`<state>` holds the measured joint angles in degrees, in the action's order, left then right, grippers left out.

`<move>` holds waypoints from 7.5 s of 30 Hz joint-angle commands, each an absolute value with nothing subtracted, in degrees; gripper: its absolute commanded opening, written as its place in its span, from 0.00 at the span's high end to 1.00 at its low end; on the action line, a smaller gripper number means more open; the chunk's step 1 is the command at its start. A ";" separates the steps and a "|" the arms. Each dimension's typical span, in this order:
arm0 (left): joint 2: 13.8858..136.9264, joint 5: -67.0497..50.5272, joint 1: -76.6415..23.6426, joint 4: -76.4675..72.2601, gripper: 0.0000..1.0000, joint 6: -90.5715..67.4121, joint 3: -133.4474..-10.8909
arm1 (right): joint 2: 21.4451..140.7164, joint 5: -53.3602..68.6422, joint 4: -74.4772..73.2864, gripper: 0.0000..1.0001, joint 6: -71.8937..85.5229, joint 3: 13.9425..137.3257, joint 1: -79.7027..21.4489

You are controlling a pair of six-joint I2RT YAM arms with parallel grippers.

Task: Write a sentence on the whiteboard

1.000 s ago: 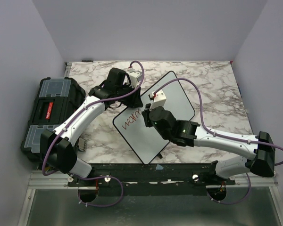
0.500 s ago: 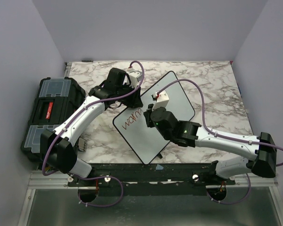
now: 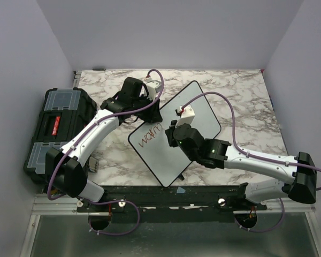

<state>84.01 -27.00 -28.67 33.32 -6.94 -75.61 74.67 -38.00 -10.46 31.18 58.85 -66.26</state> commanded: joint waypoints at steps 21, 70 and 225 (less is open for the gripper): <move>81.38 -30.94 -31.87 36.47 1.00 -4.22 -74.27 | 68.64 -37.91 -16.10 0.99 30.95 58.10 -63.22; 82.16 -30.25 -32.07 37.00 1.00 -3.93 -74.53 | 68.53 -22.45 -9.64 0.99 20.49 59.75 -54.32; 82.55 -29.44 -32.97 37.54 1.00 -3.40 -74.79 | 68.68 -11.78 -12.88 0.99 16.54 63.41 -47.38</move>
